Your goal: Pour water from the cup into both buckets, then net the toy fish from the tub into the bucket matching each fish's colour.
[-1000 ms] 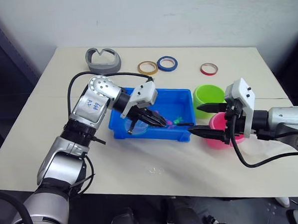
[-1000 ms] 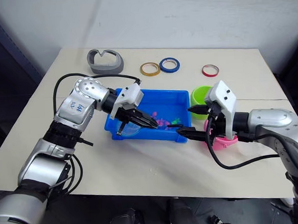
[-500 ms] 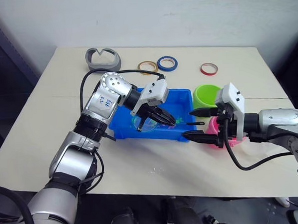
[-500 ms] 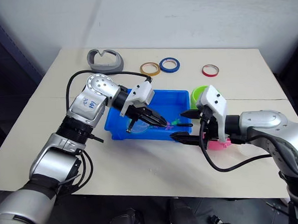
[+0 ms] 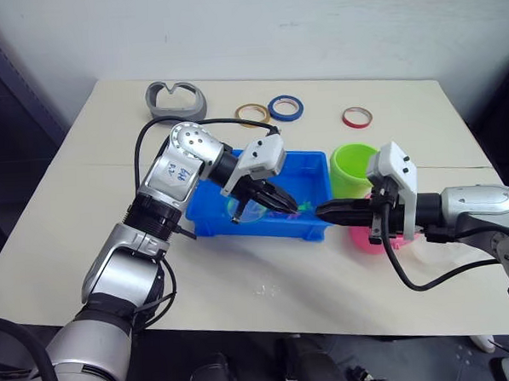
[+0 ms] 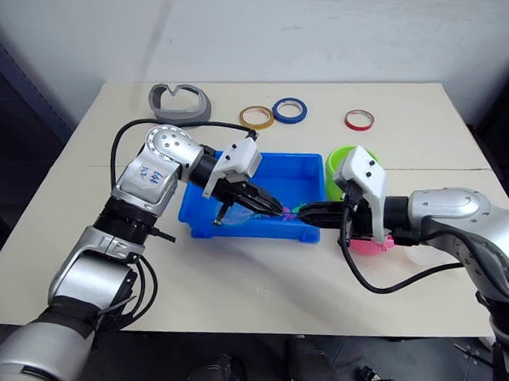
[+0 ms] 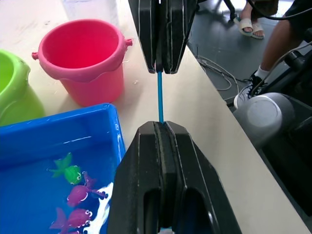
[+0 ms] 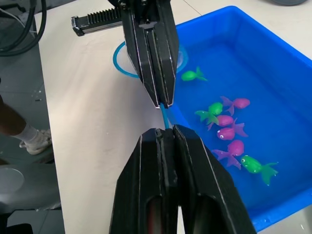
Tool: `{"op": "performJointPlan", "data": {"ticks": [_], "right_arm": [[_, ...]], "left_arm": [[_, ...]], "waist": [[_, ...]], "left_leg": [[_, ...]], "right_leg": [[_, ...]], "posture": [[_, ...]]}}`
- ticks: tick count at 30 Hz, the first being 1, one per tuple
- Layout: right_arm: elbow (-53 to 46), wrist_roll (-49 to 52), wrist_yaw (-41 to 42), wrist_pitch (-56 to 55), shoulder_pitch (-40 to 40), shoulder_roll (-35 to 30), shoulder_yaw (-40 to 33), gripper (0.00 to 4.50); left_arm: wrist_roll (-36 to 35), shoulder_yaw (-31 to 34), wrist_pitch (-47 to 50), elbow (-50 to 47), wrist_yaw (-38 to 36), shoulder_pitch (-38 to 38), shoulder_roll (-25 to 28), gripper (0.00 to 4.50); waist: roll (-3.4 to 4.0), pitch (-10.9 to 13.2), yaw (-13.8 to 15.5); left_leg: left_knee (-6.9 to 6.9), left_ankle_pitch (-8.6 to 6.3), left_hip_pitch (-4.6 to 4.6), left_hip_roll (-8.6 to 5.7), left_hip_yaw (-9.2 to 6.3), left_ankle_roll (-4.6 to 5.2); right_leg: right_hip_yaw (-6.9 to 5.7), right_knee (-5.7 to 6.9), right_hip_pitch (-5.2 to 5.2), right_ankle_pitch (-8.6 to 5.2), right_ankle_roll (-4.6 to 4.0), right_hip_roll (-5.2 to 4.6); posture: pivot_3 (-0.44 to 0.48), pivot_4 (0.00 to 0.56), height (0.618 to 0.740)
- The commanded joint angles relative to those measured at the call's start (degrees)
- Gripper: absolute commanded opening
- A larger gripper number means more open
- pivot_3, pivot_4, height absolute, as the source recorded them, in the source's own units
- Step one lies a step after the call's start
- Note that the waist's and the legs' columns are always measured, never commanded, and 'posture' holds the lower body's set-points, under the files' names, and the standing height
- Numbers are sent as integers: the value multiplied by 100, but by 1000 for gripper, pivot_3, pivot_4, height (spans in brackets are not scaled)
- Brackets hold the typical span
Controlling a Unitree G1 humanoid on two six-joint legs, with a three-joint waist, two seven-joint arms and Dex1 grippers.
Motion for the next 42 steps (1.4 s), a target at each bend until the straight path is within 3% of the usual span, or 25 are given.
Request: {"op": "performJointPlan", "data": {"ticks": [1,10,16,23,30,36,42], "right_arm": [[-136,1,34,-64,-82,-27,-42,32],[-135,-75,122,-130,-84,-25,4,32],[-155,-170,174,-191,-8,-54,-31,0],[-82,-426,279,-396,124,-150,-69,0],[130,-1078,166,-819,162,-174,-34,0],[291,-1732,120,-1246,107,-269,81,0],[564,-2209,-18,-1620,-138,-130,237,0]], "left_arm": [[-33,160,40,-146,-12,-177,37,0],[-18,150,28,-127,-6,-157,30,0],[-225,500,204,-104,101,-210,139,2115],[-349,1255,820,-78,508,-487,896,2115],[-515,1900,1610,-848,993,-53,1802,2115],[-761,2586,2512,-2227,1615,1192,2600,2115],[-1148,3180,3157,-3273,2243,2265,2787,2115]], "waist": [[0,0,0],[0,0,-1],[0,0,-6],[1,0,-38],[1,1,-52],[3,2,-114],[3,2,-121]], "left_leg": [[0,0,0,0,0,0],[0,0,0,0,0,0],[0,0,0,0,0,0],[0,0,-2,1,0,0],[3,0,-3,2,0,0],[5,0,-1,2,-1,-1],[21,0,-2,2,-3,-1]], "right_leg": [[0,0,0,0,0,0],[0,0,0,0,0,0],[0,1,-1,0,0,0],[-1,4,-5,0,0,0],[-2,7,-7,0,0,-1],[-2,14,-7,0,0,-3],[-4,23,-4,-1,-1,-5]], "posture": [[0,150,738],[0,150,738],[0,150,738],[0,150,738],[0,150,738],[0,150,738],[0,150,738]]}}
